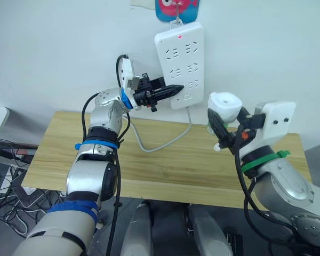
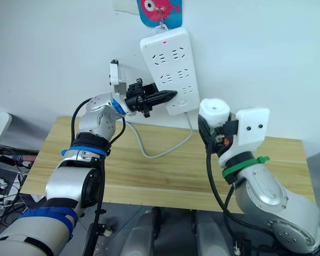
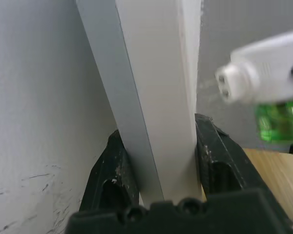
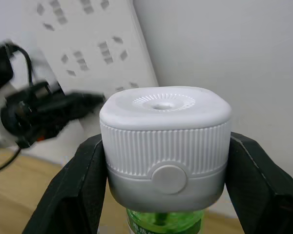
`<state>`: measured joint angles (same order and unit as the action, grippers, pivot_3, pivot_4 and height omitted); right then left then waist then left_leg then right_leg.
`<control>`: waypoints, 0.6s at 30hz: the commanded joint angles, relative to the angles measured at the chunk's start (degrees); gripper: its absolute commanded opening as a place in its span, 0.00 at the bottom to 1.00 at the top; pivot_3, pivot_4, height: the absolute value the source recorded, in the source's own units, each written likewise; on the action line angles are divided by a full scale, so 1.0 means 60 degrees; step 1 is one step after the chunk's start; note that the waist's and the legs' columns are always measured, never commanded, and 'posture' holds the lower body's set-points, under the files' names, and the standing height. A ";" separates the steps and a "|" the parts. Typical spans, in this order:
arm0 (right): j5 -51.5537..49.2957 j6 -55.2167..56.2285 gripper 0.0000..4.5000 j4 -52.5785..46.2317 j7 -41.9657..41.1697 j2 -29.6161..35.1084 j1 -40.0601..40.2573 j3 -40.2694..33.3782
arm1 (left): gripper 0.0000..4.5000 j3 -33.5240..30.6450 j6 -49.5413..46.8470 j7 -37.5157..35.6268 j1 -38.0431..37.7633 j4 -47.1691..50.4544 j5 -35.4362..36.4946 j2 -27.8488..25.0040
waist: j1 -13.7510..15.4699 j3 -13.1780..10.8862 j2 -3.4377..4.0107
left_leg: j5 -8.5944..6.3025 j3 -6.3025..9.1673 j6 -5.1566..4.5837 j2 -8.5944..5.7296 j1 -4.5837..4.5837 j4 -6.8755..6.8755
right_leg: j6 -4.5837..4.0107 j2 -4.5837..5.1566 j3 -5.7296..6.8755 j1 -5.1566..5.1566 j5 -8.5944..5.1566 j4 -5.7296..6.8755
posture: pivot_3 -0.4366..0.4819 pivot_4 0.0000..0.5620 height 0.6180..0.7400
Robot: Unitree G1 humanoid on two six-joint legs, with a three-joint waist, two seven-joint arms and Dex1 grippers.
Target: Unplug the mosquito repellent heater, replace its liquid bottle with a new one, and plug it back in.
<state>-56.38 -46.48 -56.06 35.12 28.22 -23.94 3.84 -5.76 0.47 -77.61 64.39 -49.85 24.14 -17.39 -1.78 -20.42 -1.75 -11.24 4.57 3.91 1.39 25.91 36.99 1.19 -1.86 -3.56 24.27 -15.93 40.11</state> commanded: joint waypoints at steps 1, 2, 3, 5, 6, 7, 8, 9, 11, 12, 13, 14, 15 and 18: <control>0.0335 -0.0410 0.68 -0.0046 -0.0083 -0.0412 -0.0932 0.0594 | 0.29 -0.0086 0.0306 0.0228 0.0162 0.0034 -0.0196 0.0026 | -0.0004 0.0000 0.0000 | 0.0000 0.0001 0.0000 0.0004 0.0000 0.0000 | 0.0000 -0.0001 0.0002 0.0000 0.0000 0.0000 | 0.51 0.53 1.00; 0.0544 -0.0576 0.68 0.0055 -0.0161 -0.0495 -0.1051 0.0808 | 0.29 -0.0094 0.0356 0.0264 0.0166 -0.0011 -0.0219 0.0055 | -0.0005 0.0000 0.0000 | 0.0001 0.0002 0.0000 0.0004 0.0000 0.0000 | -0.0001 -0.0002 0.0003 0.0000 0.0000 0.0000 | 0.51 0.53 1.00; 0.0777 -0.0719 0.68 0.0148 -0.0226 -0.0560 -0.1117 0.0983 | 0.29 -0.0099 0.0388 0.0292 0.0158 -0.0023 -0.0232 0.0085 | 0.0013 0.0000 0.0000 | 0.0001 0.0002 0.0000 0.0004 0.0000 -0.0001 | -0.0001 -0.0001 0.0004 0.0000 0.0000 0.0000 | 0.51 0.54 1.00; 0.1217 -0.0860 0.68 0.0376 -0.0324 -0.0758 -0.1228 0.1194 | 0.29 -0.0098 0.0405 0.0306 0.0108 0.0033 -0.0246 0.0131 | 0.0027 0.0001 0.0000 | 0.0001 0.0007 0.0000 0.0000 0.0004 -0.0001 | -0.0001 0.0002 0.0011 -0.0003 0.0000 -0.0007 | 0.52 0.54 1.00; 0.1402 -0.0918 0.68 0.0464 -0.0375 -0.0846 -0.1282 0.1239 | 0.29 -0.0098 0.0389 0.0305 0.0082 0.0073 -0.0244 0.0142 | 0.0026 0.0001 0.0000 | 0.0001 0.0004 0.0000 -0.0006 0.0005 -0.0001 | -0.0001 0.0007 0.0006 -0.0002 0.0000 -0.0007 | 0.52 0.53 1.00; 0.1545 -0.0960 0.68 0.0523 -0.0448 -0.0934 -0.1308 0.1256 | 0.29 -0.0102 0.0373 0.0307 0.0069 0.0095 -0.0243 0.0147 | 0.0025 0.0001 -0.0001 | 0.0001 0.0000 -0.0001 -0.0007 0.0005 0.0001 | -0.0002 0.0009 0.0002 -0.0002 0.0000 -0.0007 | 0.52 0.53 1.00; 0.1712 -0.1025 0.68 0.0556 -0.0516 -0.0957 -0.1300 0.1232 | 0.29 -0.0107 0.0362 0.0311 0.0067 0.0102 -0.0244 0.0144 | 0.0025 0.0001 0.0000 | 0.0001 0.0000 -0.0001 -0.0008 0.0006 0.0002 | -0.0002 0.0011 0.0002 -0.0002 0.0001 -0.0007 | 0.52 0.53 1.00; 0.1846 -0.1069 0.68 0.0569 -0.0577 -0.0996 -0.1245 0.1172 | 0.29 -0.0112 0.0349 0.0309 0.0071 0.0097 -0.0246 0.0135 | 0.0025 0.0001 -0.0001 | 0.0002 0.0002 -0.0001 -0.0007 0.0005 0.0003 | -0.0002 0.0011 0.0003 -0.0002 0.0001 -0.0004 | 0.52 0.53 1.00; 0.2067 -0.1157 0.68 0.0500 -0.0720 -0.1040 -0.1086 0.1050 | 0.29 -0.0122 0.0318 0.0336 0.0065 0.0123 -0.0256 0.0098 | 0.0026 0.0000 0.0000 | 0.0002 0.0005 -0.0002 -0.0005 0.0005 0.0003 | -0.0002 0.0010 0.0006 -0.0001 0.0001 -0.0003 | 0.53 0.56 1.00; 0.2174 -0.1192 0.68 0.0457 -0.0787 -0.1064 -0.1002 0.0997 | 0.29 -0.0129 0.0292 0.0333 0.0053 0.0143 -0.0253 0.0077 | 0.0025 0.0000 0.0000 | 0.0002 0.0006 -0.0002 -0.0004 0.0005 0.0002 | -0.0002 0.0010 0.0008 -0.0001 0.0001 -0.0003 | 0.53 0.56 1.00; 0.2274 -0.1222 0.68 0.0419 -0.0847 -0.1103 -0.0935 0.0951 | 0.29 -0.0131 0.0272 0.0333 0.0033 0.0179 -0.0249 0.0063 | 0.0025 0.0001 -0.0001 | 0.0001 0.0007 -0.0003 -0.0004 0.0005 0.0001 | -0.0002 0.0009 0.0010 -0.0002 0.0001 -0.0003 | 0.53 0.56 1.00; 0.2374 -0.1244 0.68 0.0399 -0.0914 -0.1144 -0.0888 0.0912 | 0.29 -0.0134 0.0242 0.0326 0.0012 0.0220 -0.0237 0.0053 | 0.0025 0.0000 0.0000 | 0.0001 0.0007 -0.0003 -0.0003 0.0004 0.0001 | -0.0002 0.0009 0.0010 -0.0002 0.0001 -0.0003 | 0.53 0.55 1.00; 0.2473 -0.1265 0.68 0.0390 -0.0988 -0.1197 -0.0857 0.0878 | 0.29 -0.0132 0.0227 0.0320 -0.0005 0.0251 -0.0232 0.0050 | 0.0024 0.0000 0.0000 | 0.0001 0.0006 -0.0003 -0.0003 0.0004 0.0001 | -0.0002 0.0009 0.0008 -0.0001 0.0001 -0.0002 | 0.53 0.55 1.00; 0.2786 -0.1309 0.68 0.0430 -0.1207 -0.1354 -0.0786 0.0865 | 0.29 -0.0138 0.0200 0.0332 -0.0031 0.0290 -0.0230 0.0059 | 0.0023 0.0000 0.0000 | 0.0002 0.0007 -0.0003 -0.0003 0.0003 0.0002 | -0.0002 0.0009 0.0009 -0.0001 0.0001 0.0002 | 0.53 0.56 1.00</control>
<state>-41.15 -54.52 -50.91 28.77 20.80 -28.71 10.16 -6.03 1.91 -76.31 64.35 -49.69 22.85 -16.73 -1.64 -20.41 -1.75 -11.23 4.61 3.89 1.37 25.92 37.00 1.17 -1.81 -3.50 24.26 -15.92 40.12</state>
